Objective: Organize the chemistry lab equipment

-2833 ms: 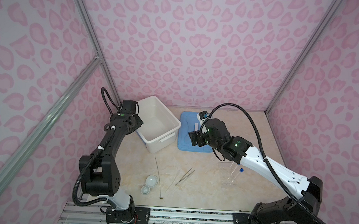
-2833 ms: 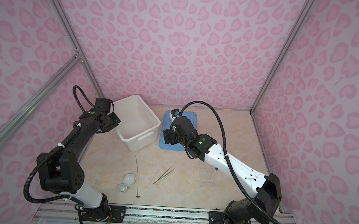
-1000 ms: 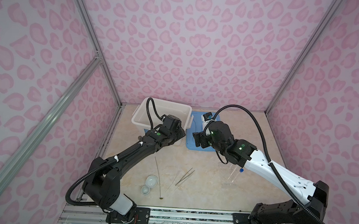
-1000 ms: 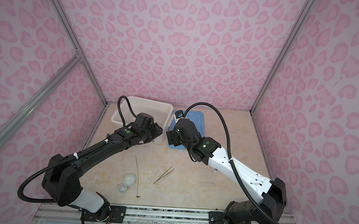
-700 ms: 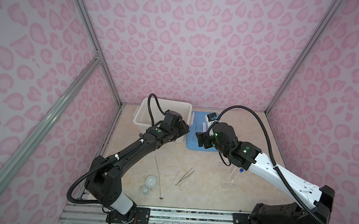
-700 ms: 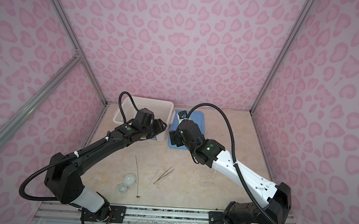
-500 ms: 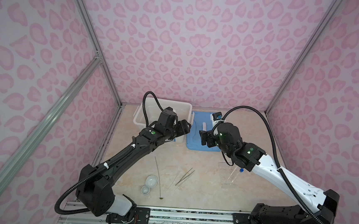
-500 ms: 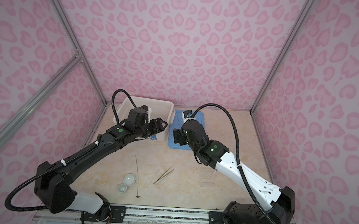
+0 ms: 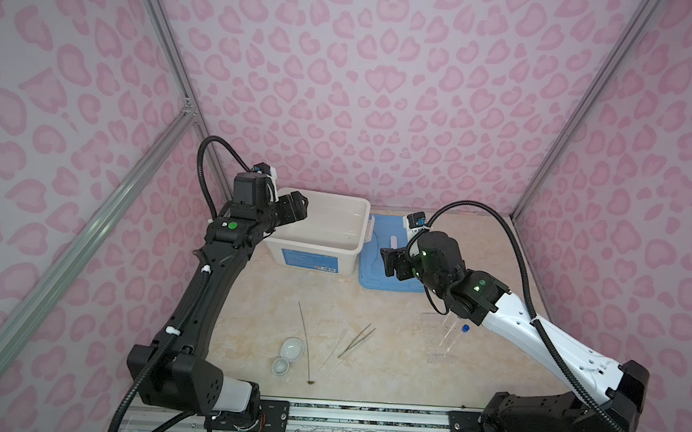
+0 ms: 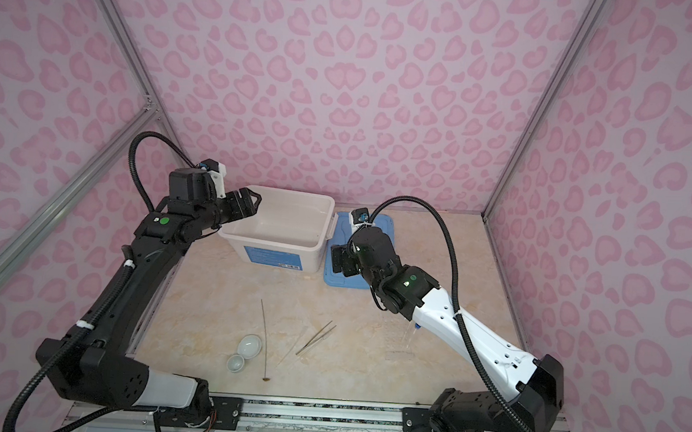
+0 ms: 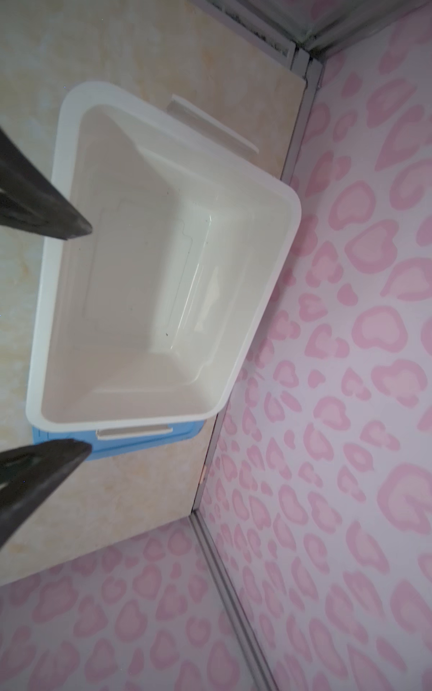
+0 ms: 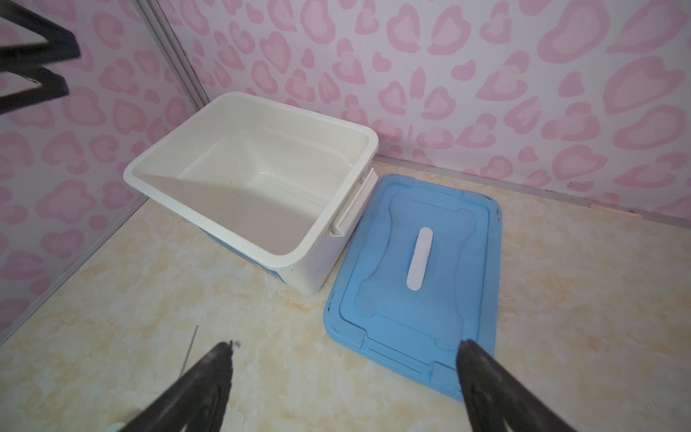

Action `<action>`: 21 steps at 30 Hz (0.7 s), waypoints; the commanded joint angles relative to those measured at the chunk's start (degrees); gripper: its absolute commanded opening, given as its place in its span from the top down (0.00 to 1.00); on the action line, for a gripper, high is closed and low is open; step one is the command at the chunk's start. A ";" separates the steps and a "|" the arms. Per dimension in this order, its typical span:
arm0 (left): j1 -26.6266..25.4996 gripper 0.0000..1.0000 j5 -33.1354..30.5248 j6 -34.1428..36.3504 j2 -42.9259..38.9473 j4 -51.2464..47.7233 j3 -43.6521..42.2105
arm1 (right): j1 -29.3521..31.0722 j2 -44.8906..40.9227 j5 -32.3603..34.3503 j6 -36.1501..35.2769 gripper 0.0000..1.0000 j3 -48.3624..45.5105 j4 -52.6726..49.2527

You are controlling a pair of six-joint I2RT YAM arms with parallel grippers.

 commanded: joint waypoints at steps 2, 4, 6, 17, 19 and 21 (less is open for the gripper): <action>4.85 0.15 -6.83 3.96 5.81 -2.56 2.10 | 0.19 1.53 -1.78 -0.09 0.06 1.51 -0.12; 5.83 0.15 -10.41 4.68 8.57 -2.32 3.27 | 0.23 1.99 -2.05 -0.10 0.06 1.76 -0.40; 6.48 0.15 -14.35 5.53 11.78 -3.62 5.52 | 0.23 2.39 -2.14 -0.10 0.06 1.98 -0.72; 7.59 0.49 -16.95 4.76 18.42 -4.17 5.00 | 0.25 3.40 -2.88 -0.02 0.07 2.34 -0.87; 7.56 0.52 -17.06 4.33 18.31 -5.01 4.13 | 0.29 3.50 -3.18 0.05 0.07 2.26 -0.80; 7.59 0.52 -17.26 3.80 17.19 -4.58 1.51 | 0.32 3.79 -3.31 0.24 0.07 2.24 -0.61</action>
